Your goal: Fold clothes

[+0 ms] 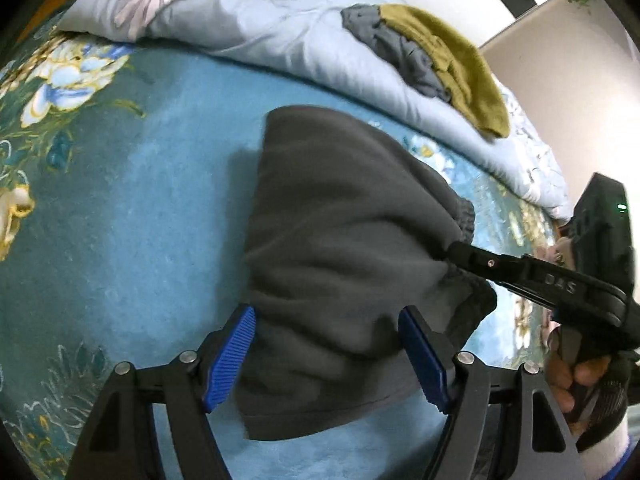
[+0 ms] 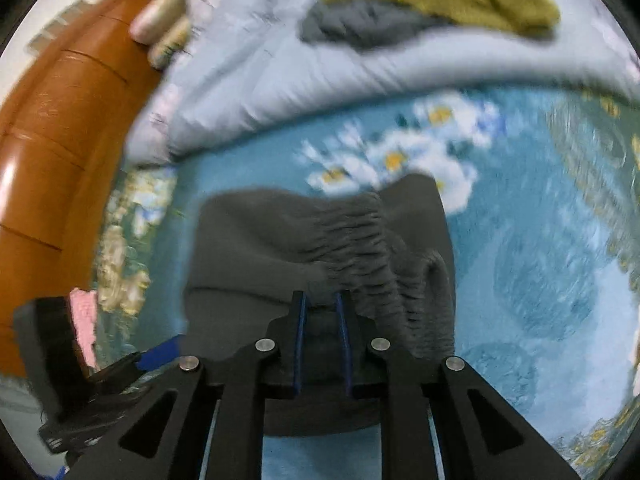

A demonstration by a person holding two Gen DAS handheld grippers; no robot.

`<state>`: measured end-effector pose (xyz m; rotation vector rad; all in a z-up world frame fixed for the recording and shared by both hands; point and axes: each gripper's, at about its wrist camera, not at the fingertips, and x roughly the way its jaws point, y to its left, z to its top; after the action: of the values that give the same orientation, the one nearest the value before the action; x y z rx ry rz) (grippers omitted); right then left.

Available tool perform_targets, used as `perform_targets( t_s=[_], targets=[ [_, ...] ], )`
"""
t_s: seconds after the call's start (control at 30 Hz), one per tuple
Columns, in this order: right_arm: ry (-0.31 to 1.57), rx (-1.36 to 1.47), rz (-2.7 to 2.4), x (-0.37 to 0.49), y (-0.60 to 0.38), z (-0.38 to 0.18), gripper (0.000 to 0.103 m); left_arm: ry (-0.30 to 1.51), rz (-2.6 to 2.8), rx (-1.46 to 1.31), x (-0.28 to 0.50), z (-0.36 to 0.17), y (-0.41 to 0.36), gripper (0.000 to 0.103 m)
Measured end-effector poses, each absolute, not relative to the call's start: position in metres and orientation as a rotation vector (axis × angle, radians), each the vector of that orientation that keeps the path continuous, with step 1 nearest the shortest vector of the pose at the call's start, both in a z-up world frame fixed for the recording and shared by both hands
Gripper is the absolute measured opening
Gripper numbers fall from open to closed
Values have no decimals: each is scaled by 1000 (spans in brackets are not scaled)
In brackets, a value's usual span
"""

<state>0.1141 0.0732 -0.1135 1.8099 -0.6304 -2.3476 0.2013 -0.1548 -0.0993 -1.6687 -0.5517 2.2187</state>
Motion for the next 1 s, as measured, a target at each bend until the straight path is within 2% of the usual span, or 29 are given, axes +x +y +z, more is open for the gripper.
perform_targets(
  t_s=[0.13, 0.17, 0.2, 0.23, 0.27, 0.43, 0.5, 0.73, 0.97, 1.0],
  targets=[
    [-805, 1688, -2365, 127, 98, -93, 18, -684, 2211, -1630, 193, -100, -177, 78],
    [-825, 1661, -2380, 129, 104, -87, 39, -719, 2210, -1627, 190, -101, -183, 78],
    [-851, 1670, -2355, 129, 109, -92, 71, -766, 2189, -1631, 186, -106, -187, 78],
    [-878, 1689, -2317, 127, 113, -99, 82, -819, 2159, -1638, 182, -112, -190, 78],
    [-905, 1707, -2279, 125, 118, -107, 88, -871, 2127, -1645, 178, -119, -193, 78],
    [-1001, 1811, -2104, 115, 137, -144, 88, -1082, 1995, -1605, 165, -143, -193, 79],
    [-984, 1875, -2082, 112, 140, -158, 90, -1107, 1985, -1602, 162, -149, -193, 83],
    [-1187, 1824, -1979, 105, 146, -189, 102, -1246, 1922, -1605, 162, -171, -192, 102],
    [-1266, 1808, -2025, 109, 141, -187, 102, -1294, 1905, -1605, 162, -168, -185, 99],
    [-1287, 1809, -2023, 111, 140, -187, 97, -1277, 1915, -1603, 163, -165, -184, 97]
  ],
)
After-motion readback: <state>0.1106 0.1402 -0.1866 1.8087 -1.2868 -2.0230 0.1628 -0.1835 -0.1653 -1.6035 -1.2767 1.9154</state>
